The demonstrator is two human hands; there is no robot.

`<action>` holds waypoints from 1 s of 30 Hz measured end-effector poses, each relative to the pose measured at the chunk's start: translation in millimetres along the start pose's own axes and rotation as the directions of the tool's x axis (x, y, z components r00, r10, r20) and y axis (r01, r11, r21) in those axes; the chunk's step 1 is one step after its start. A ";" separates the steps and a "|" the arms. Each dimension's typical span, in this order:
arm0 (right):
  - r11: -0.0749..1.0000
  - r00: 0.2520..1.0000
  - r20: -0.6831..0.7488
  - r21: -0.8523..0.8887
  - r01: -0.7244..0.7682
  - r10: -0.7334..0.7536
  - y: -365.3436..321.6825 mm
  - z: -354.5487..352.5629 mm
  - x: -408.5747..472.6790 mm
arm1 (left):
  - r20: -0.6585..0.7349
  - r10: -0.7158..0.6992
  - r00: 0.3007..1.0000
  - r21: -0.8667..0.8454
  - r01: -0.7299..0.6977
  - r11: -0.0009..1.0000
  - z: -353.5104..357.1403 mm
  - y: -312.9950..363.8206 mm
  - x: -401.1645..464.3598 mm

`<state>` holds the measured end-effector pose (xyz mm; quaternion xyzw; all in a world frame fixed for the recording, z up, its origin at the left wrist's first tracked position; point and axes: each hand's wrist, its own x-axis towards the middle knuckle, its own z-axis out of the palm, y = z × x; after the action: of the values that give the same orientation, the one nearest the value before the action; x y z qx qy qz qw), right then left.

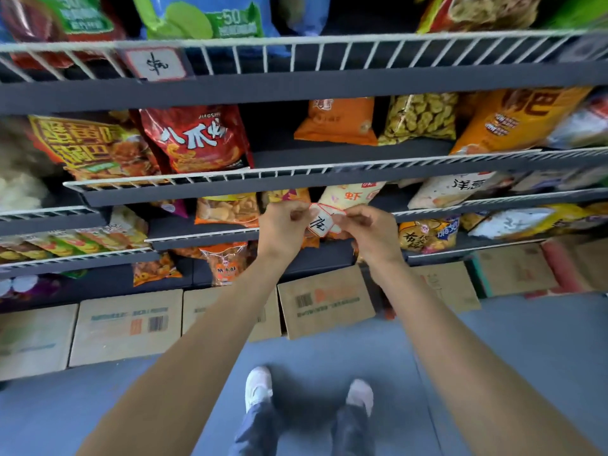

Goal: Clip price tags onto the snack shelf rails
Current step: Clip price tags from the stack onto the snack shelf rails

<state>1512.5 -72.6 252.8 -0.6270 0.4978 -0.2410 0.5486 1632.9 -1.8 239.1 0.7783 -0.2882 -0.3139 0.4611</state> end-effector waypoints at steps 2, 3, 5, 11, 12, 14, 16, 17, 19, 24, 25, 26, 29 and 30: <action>1.000 1.000 0.014 -0.002 -0.026 0.026 7.7 -19.1 15.7 | -0.020 -0.035 0.999 -0.028 0.035 0.999 23.2 6.1 5.5; 0.999 0.999 0.026 0.002 -0.039 0.039 11.6 -27.8 22.9 | -0.036 -0.040 0.999 -0.038 0.039 0.999 34.0 10.3 7.3; 0.999 0.997 0.054 -0.001 -0.054 0.054 18.9 -43.5 36.6 | -0.082 -0.045 0.996 -0.014 0.044 0.999 54.6 19.6 10.2; 0.994 0.999 0.041 -0.110 0.011 -0.006 33.4 -90.0 67.8 | -0.204 -0.134 0.970 -0.077 0.121 0.990 106.2 31.1 23.5; 0.993 0.999 0.037 -0.116 0.029 -0.025 35.0 -95.7 72.9 | -0.214 -0.138 0.967 -0.091 0.121 0.988 111.5 30.4 25.6; 0.989 0.997 0.033 -0.133 0.068 -0.064 38.0 -104.0 82.0 | -0.225 -0.142 0.964 -0.085 0.126 0.988 118.5 27.9 29.4; 0.983 0.995 0.031 -0.152 0.100 -0.096 39.5 -108.3 89.8 | -0.217 -0.158 0.963 -0.097 0.140 0.985 122.4 25.5 32.4; 0.984 0.994 0.038 -0.144 0.105 -0.100 38.9 -109.2 93.1 | -0.212 -0.167 0.963 -0.116 0.145 0.983 124.0 24.4 34.1; 0.990 0.995 0.066 -0.110 0.086 -0.079 36.4 -108.9 98.4 | -0.214 -0.177 0.961 -0.149 0.147 0.978 125.0 25.9 38.7; 0.995 0.986 0.153 -0.064 0.074 -0.064 30.0 -103.0 108.8 | -0.261 -0.204 0.943 -0.225 0.146 0.963 121.4 33.7 52.8; 0.994 0.985 0.158 -0.065 0.084 -0.073 30.0 -102.2 110.9 | -0.267 -0.196 0.944 -0.225 0.136 0.965 121.3 32.9 53.2; 0.994 0.984 0.158 -0.067 0.091 -0.080 30.5 -101.4 113.0 | -0.271 -0.185 0.945 -0.220 0.126 0.967 121.7 30.6 52.8; 0.991 0.985 0.141 -0.079 0.112 -0.100 32.4 -99.6 116.7 | -0.267 -0.146 0.952 -0.182 0.099 0.978 122.0 19.7 49.5; 0.988 0.984 0.135 -0.090 0.129 -0.116 32.9 -98.9 117.4 | -0.272 -0.128 0.954 -0.158 0.087 0.984 120.8 16.4 48.3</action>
<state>1462.3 -218.1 221.5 -0.6970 0.4328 -0.2086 0.5323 1569.9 -109.0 197.4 0.7941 -0.1535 -0.2448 0.5347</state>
